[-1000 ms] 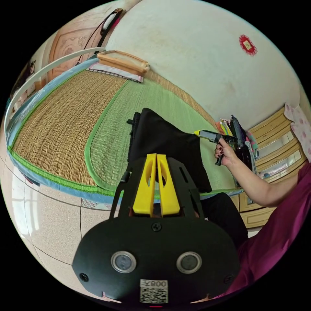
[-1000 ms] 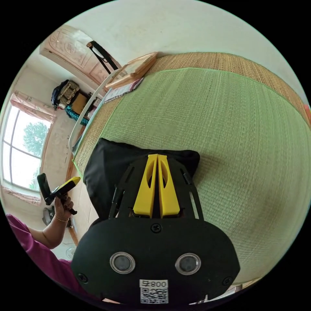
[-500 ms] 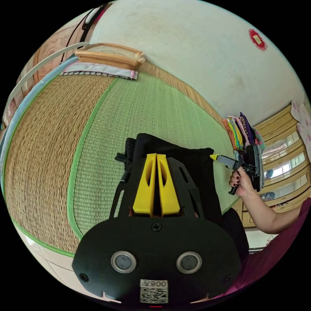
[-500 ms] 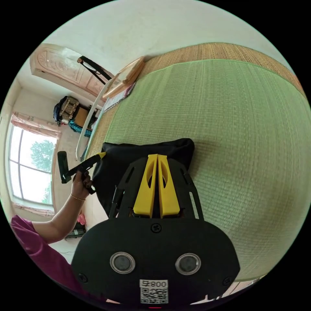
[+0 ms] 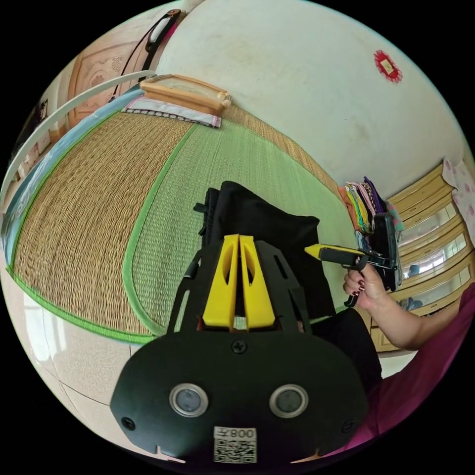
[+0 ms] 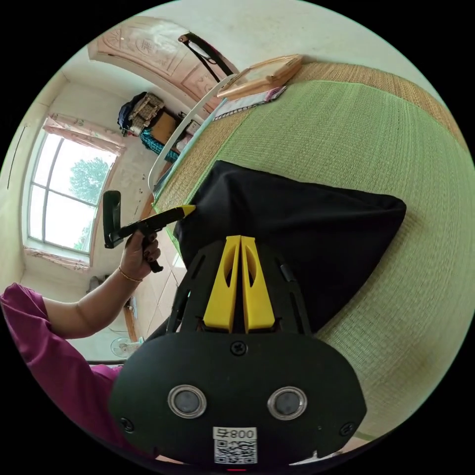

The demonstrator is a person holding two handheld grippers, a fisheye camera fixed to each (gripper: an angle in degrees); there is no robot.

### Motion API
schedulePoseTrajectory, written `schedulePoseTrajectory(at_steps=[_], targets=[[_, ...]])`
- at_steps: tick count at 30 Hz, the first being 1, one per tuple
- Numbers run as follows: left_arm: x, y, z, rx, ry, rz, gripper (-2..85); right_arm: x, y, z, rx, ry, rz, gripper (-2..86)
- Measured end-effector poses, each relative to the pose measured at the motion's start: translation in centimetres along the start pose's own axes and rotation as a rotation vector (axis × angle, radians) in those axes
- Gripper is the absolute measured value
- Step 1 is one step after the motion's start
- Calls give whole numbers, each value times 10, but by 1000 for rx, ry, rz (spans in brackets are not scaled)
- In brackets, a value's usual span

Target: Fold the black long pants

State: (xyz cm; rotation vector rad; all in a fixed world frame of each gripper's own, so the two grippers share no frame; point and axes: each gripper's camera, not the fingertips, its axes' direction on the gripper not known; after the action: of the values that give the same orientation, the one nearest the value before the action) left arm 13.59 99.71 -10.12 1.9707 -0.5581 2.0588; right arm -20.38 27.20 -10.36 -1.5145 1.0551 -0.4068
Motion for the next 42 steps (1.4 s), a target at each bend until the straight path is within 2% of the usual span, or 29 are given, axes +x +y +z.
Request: schedulePoseTrajectory(at_steps=[2,6,9,15,18,21,26,32,38,42], targets=[[-8,18,5,-45,2,-37,0,-1,8,9,-33,4,-6,0],[-9,41,-14,16,28,-85,1,-2,36,29,-88,-36,-6,0],[-7,58,-12,-15,18,-94,1,7,60,49,-126,-26,46,1],[13,77,-23,-3,-6,-81,1,7,72,63,-35,-49,81,1],[28,87,-19,-31,35,-65,1,7,73,83,-93,4,72,1],[52,100,-9,-71,92,-30,3,25,82,92,-58,-96,145,1],[101,124,23,-168,235,20,16,42,108,92,-21,-88,193,1],[137,146,89,-354,435,-55,60,78,143,99,59,-187,336,8],[151,157,143,-467,459,-142,70,112,163,116,103,-342,425,43],[150,162,154,-493,449,-163,40,129,165,135,98,-414,458,75]])
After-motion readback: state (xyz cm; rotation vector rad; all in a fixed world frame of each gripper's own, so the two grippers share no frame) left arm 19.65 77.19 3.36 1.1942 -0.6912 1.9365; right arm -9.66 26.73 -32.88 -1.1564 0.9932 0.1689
